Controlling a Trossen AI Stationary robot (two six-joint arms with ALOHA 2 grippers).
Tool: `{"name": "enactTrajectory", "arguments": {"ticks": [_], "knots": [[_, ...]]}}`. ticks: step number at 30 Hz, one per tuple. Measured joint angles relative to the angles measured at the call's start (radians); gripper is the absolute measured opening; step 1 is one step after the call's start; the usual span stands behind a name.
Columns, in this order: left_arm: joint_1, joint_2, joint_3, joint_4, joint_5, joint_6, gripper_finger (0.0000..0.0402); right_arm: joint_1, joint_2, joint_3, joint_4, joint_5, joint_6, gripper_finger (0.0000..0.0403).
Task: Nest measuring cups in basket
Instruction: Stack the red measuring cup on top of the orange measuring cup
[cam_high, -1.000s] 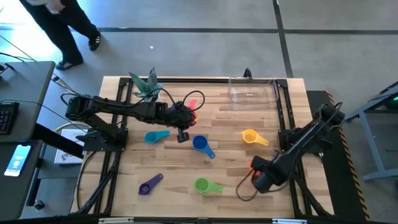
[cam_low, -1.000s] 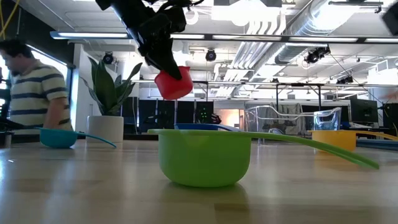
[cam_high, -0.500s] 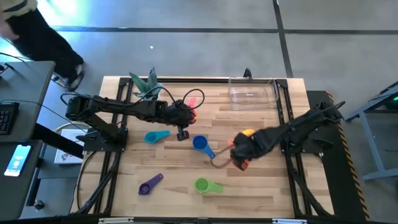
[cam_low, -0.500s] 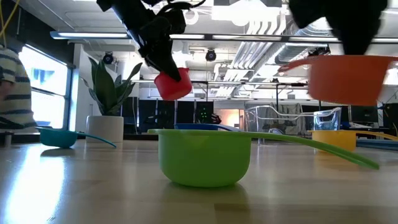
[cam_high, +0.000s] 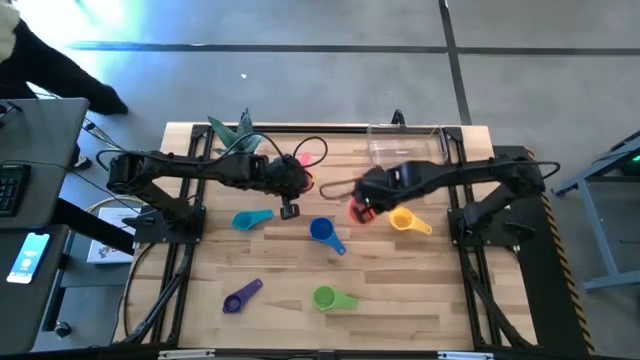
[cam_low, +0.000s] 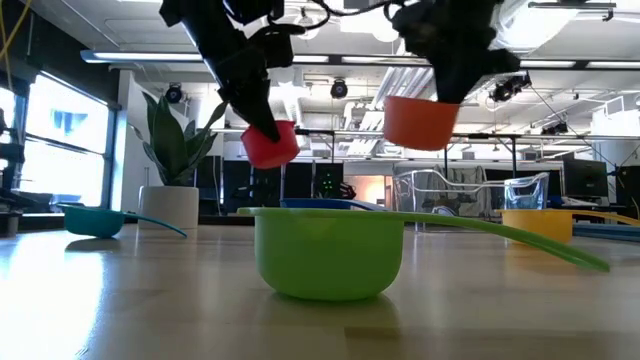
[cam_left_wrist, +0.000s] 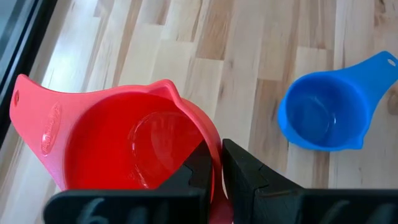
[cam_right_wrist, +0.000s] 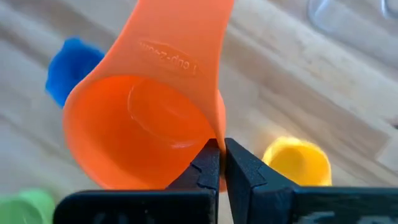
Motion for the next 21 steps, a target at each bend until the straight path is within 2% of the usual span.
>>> {"name": "enactTrajectory", "arguments": {"ticks": [7, 13, 21], "knots": [[0.018, 0.0, 0.0, -0.005, 0.002, -0.003, 0.0017, -0.105, 0.086, -0.027, 0.047, -0.07, -0.1, 0.0], [0.024, 0.0, 0.0, -0.01, 0.002, -0.003, 0.0017, -0.113, 0.193, -0.027, 0.081, -0.145, -0.211, 0.0], [0.023, 0.0, 0.0, -0.01, 0.002, -0.004, 0.0017, -0.113, 0.284, -0.027, 0.099, -0.179, -0.285, 0.0]]}}
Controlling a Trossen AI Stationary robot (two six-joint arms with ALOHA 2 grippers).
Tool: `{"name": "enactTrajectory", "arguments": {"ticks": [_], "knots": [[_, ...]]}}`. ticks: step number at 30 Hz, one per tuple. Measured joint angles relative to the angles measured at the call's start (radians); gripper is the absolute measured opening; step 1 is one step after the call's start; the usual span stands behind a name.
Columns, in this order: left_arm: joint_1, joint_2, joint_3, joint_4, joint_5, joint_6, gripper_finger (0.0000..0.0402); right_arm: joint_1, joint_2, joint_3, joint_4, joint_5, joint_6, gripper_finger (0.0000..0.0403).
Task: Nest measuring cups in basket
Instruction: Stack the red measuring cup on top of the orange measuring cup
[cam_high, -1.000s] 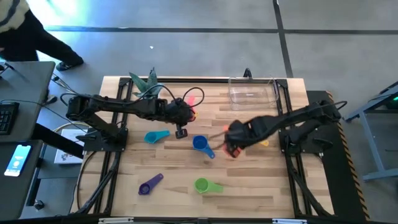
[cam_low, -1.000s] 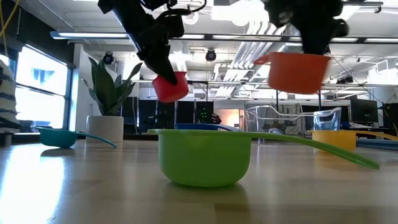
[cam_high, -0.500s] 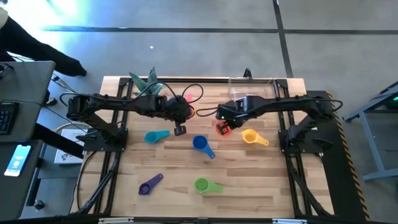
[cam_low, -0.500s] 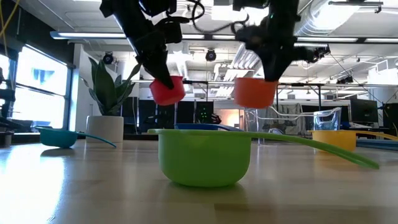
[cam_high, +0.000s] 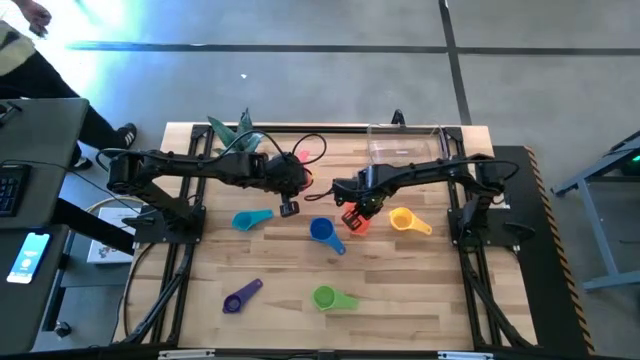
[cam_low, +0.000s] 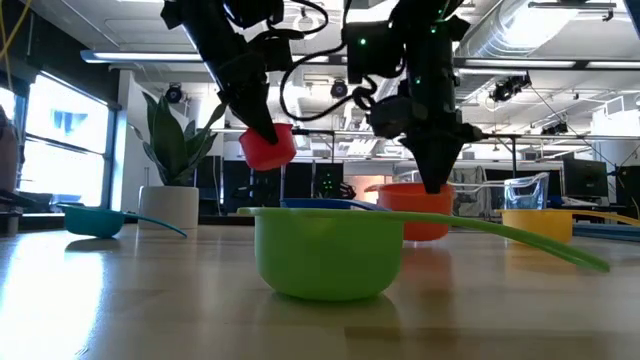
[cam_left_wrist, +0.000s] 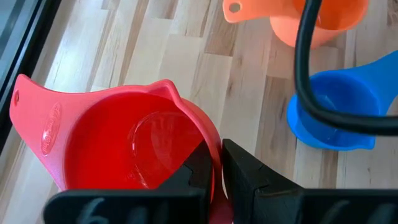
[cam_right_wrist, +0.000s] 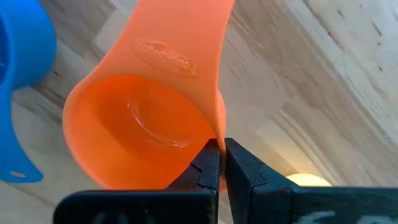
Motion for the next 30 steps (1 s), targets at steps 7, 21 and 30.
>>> {"name": "enactTrajectory", "arguments": {"ticks": [7, 21, 30], "knots": [[0.0, 0.0, 0.0, 0.0, 0.0, 0.0, 0.0017, -0.002, 0.01, 0.0, 0.002, 0.011, 0.015, 0.0], [0.0, 0.0, 0.0, 0.0, 0.0, 0.0, 0.0017, -0.027, 0.027, 0.0, 0.0, -0.016, 0.026, 0.0001], [0.0, 0.0, 0.0, 0.0, 0.0, 0.0, 0.0017, -0.027, 0.027, 0.0, 0.0, -0.001, 0.026, 0.0002]]}}
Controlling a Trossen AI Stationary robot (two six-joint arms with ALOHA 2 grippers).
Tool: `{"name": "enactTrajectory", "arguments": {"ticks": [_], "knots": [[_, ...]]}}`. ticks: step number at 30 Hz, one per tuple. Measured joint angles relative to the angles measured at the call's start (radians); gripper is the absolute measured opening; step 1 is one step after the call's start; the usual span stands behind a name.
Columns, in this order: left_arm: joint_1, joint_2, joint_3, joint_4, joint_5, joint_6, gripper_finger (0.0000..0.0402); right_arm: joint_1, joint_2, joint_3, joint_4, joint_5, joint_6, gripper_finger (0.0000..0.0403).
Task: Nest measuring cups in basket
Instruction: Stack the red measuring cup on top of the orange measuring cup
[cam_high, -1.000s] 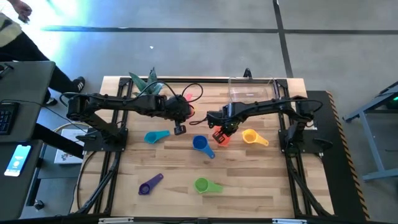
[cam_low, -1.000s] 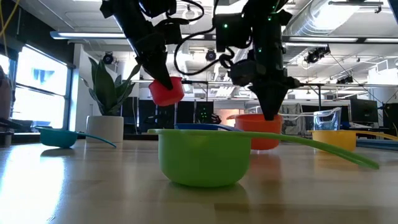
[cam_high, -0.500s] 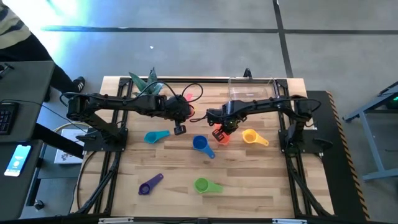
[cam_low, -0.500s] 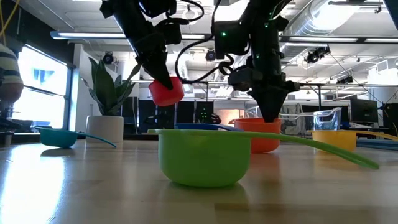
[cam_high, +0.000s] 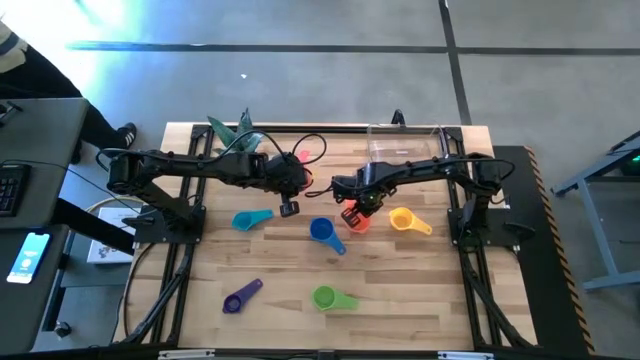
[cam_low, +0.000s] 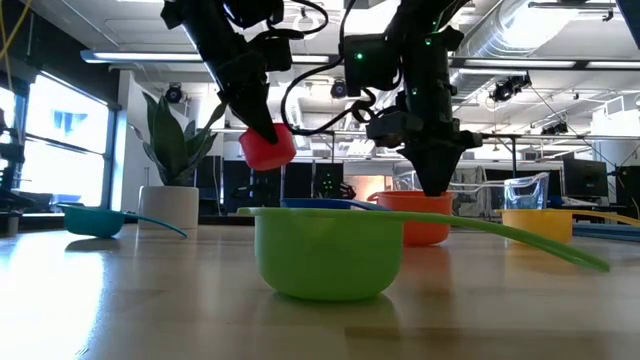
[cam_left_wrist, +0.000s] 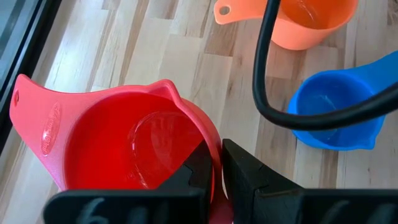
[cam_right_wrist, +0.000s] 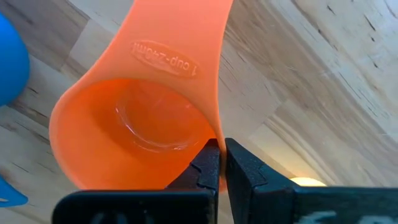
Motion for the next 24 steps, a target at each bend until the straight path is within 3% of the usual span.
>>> {"name": "enactTrajectory", "arguments": {"ticks": [9, 17, 24], "knots": [[0.0, 0.0, 0.0, 0.0, 0.0, 0.0, 0.0017, 0.0, 0.0, 0.0, 0.005, 0.002, -0.016, 0.0006], [0.0, 0.0, 0.0, 0.0, 0.0, 0.0, 0.0017, 0.0, 0.0, 0.0, 0.005, 0.007, -0.004, 0.0076], [0.0, 0.0, 0.0, 0.0, 0.001, 0.0, 0.0017, -0.002, -0.006, 0.0, -0.001, -0.018, 0.005, 0.0101]]}}
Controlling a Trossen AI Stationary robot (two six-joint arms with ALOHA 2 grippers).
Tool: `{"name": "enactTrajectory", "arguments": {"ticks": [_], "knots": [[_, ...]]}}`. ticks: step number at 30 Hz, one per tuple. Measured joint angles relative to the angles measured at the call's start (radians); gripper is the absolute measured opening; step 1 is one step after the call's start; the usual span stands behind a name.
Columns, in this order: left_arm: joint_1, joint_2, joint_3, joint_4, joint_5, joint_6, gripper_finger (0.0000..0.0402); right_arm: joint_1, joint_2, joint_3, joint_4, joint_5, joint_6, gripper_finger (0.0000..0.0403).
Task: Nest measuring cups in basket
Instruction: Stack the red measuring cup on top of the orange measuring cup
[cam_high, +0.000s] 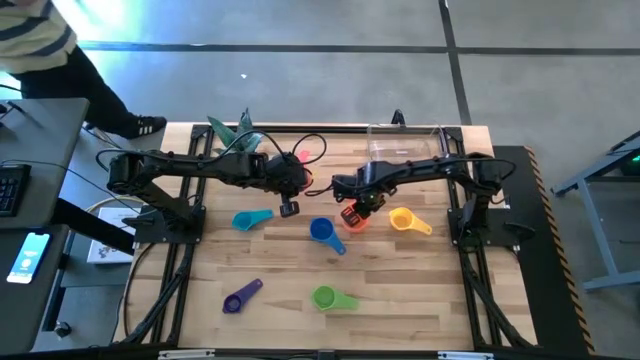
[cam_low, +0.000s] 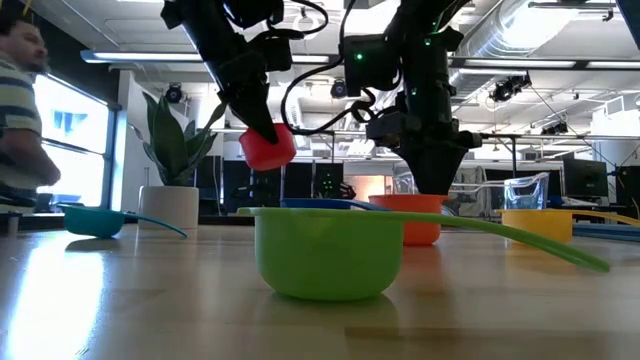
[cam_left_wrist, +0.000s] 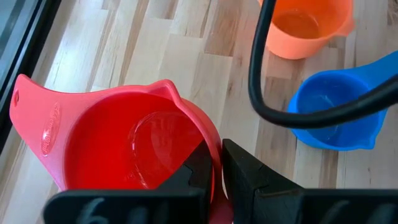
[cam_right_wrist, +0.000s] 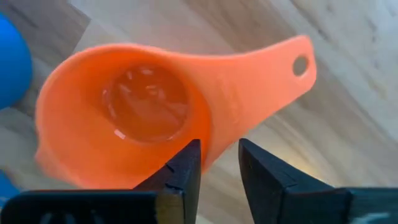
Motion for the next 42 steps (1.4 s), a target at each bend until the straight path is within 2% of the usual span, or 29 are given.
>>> {"name": "enactTrajectory", "arguments": {"ticks": [6, 15, 24, 30, 35, 42], "knots": [[-0.01, 0.0, 0.003, 0.011, 0.075, 0.007, 0.0021, -0.004, -0.039, 0.0, -0.007, -0.06, 0.059, 0.0102], [-0.063, 0.0, 0.092, 0.01, 0.076, 0.075, 0.002, 0.005, -0.185, 0.0, 0.004, -0.052, 0.205, 0.0102], [-0.087, 0.0, 0.146, 0.071, 0.075, 0.097, 0.002, 0.02, -0.358, 0.0, -0.021, 0.1, 0.361, 0.0102], [-0.095, 0.0, 0.154, 0.23, 0.094, 0.097, 0.002, 0.019, -0.477, 0.0, -0.029, 0.225, 0.38, 0.0102], [-0.105, 0.0, 0.154, 0.325, 0.095, 0.098, 0.002, 0.019, -0.563, 0.0, -0.033, 0.287, 0.385, 0.0102], [-0.117, 0.005, 0.154, 0.417, 0.095, 0.113, 0.0022, 0.019, -0.613, 0.001, -0.037, 0.364, 0.389, 0.0102]]}}
